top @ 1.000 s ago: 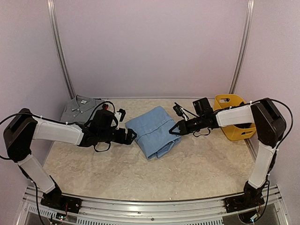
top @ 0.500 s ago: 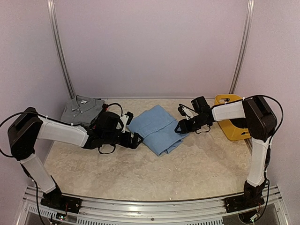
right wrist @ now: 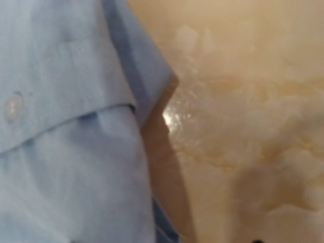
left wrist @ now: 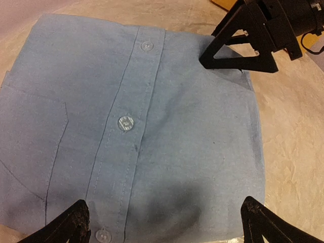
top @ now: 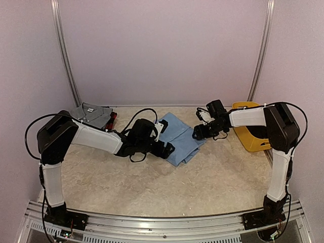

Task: Fold and stack the long sleeve shirts
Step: Adjust the square-folded shirt at the center of the board.

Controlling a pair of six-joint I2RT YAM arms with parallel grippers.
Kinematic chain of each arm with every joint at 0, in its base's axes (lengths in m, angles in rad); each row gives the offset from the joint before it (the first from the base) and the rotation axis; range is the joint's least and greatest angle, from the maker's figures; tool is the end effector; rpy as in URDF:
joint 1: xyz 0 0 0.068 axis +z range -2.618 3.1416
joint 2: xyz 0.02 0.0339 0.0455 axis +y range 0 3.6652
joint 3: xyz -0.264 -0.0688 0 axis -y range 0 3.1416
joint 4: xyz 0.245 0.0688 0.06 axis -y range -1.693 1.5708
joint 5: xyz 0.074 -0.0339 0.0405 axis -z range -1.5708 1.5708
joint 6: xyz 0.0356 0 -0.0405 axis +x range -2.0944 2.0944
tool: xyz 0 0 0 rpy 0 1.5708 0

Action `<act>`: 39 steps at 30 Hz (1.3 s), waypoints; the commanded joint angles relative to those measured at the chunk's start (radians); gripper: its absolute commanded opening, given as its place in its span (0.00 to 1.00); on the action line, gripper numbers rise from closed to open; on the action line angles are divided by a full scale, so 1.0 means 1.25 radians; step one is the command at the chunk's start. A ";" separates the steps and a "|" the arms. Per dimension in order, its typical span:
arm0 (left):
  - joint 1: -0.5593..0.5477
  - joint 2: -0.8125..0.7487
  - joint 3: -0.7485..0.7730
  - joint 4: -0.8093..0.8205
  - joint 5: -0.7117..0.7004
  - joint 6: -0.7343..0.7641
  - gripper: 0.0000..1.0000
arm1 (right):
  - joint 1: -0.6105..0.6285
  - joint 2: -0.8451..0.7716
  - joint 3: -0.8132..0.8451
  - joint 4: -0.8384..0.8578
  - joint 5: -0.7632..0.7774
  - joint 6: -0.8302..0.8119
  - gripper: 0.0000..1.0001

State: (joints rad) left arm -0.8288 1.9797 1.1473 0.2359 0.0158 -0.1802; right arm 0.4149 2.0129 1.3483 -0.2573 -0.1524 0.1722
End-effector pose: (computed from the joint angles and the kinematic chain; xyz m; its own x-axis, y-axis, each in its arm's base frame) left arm 0.2867 -0.3136 0.1534 -0.5071 0.2880 -0.8123 0.6657 0.7295 -0.1570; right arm 0.3902 0.1778 0.1612 -0.8010 -0.1678 -0.5746 -0.3503 0.9098 0.2227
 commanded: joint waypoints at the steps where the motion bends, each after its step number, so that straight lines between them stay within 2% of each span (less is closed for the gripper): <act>1: -0.029 0.069 0.063 -0.035 -0.085 0.052 0.99 | -0.002 -0.029 0.010 0.006 -0.037 -0.008 0.73; 7: -0.040 0.109 0.048 -0.030 -0.131 0.062 0.99 | -0.003 -0.001 0.048 0.046 -0.111 -0.018 0.88; 12: -0.061 0.123 0.014 -0.011 -0.133 0.081 0.99 | -0.004 0.039 0.104 0.033 -0.152 -0.018 0.91; 19: -0.087 0.071 -0.098 0.030 -0.096 0.113 0.98 | -0.008 0.020 0.077 0.041 -0.165 -0.017 0.92; 31: -0.207 -0.147 -0.354 0.073 -0.081 0.166 0.97 | 0.012 -0.082 -0.068 0.061 -0.252 0.003 0.92; 39: -0.235 -0.344 -0.435 0.152 -0.210 0.077 0.99 | 0.045 -0.120 -0.107 0.077 -0.320 0.033 0.92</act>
State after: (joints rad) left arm -1.1248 1.6646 0.6342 0.3607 -0.1432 -0.0185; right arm 0.4465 1.8977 1.2293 -0.1867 -0.4911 0.1879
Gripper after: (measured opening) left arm 0.988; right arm 0.921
